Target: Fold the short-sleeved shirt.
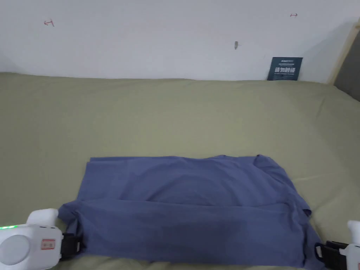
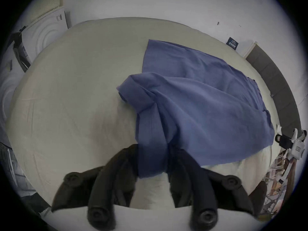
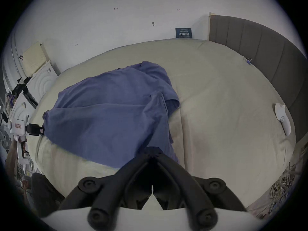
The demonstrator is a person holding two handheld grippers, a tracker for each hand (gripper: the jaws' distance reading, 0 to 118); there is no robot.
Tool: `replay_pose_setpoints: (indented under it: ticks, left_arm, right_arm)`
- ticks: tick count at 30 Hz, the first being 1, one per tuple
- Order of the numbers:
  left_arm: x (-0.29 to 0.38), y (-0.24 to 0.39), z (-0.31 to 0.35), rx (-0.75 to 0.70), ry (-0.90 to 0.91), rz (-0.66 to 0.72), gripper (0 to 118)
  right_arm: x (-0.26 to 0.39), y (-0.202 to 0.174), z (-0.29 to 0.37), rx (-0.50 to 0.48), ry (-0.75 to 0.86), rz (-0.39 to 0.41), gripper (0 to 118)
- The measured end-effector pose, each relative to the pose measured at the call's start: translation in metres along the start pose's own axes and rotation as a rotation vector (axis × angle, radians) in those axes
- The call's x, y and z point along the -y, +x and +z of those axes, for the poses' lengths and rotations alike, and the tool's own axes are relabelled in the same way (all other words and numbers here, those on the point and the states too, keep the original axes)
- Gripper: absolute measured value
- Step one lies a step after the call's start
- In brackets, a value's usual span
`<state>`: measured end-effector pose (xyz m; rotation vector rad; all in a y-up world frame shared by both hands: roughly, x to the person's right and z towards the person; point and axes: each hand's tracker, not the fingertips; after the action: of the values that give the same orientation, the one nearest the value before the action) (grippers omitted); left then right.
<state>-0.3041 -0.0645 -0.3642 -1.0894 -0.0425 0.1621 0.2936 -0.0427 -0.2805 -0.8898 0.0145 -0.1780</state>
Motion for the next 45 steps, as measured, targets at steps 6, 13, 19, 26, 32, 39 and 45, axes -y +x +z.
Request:
replay_pose_setpoints:
  ticks: [6, 13, 19, 26, 32, 39, 45]
  left_arm:
    - [0.003, 0.013, 0.008, -0.007, 0.005, -0.030, 7]
    - [0.000, 0.000, 0.011, 0.005, -0.001, -0.006, 7]
    - [0.004, 0.000, 0.030, 0.003, 0.021, -0.010, 7]
    - [0.041, -0.006, 0.066, -0.023, 0.031, -0.053, 7]
    - [0.103, -0.022, 0.104, -0.019, 0.018, -0.054, 7]
    - [0.125, -0.030, 0.093, 0.009, -0.005, -0.006, 7]
    - [0.123, -0.029, 0.111, -0.010, 0.056, -0.013, 112]
  right_arm:
    - [-0.004, -0.003, -0.015, -0.035, -0.018, 0.001, 100]
    - [-0.007, 0.002, -0.038, -0.038, -0.075, 0.039, 6]
    - [-0.003, -0.008, -0.014, -0.034, -0.062, 0.059, 5]
    - [0.021, -0.010, 0.033, -0.058, -0.033, 0.066, 5]
    - [0.079, -0.012, 0.065, -0.078, -0.076, 0.071, 5]
    - [0.099, -0.013, 0.060, -0.068, -0.109, 0.020, 10]
    - [0.077, -0.023, 0.081, -0.028, -0.008, 0.018, 98]
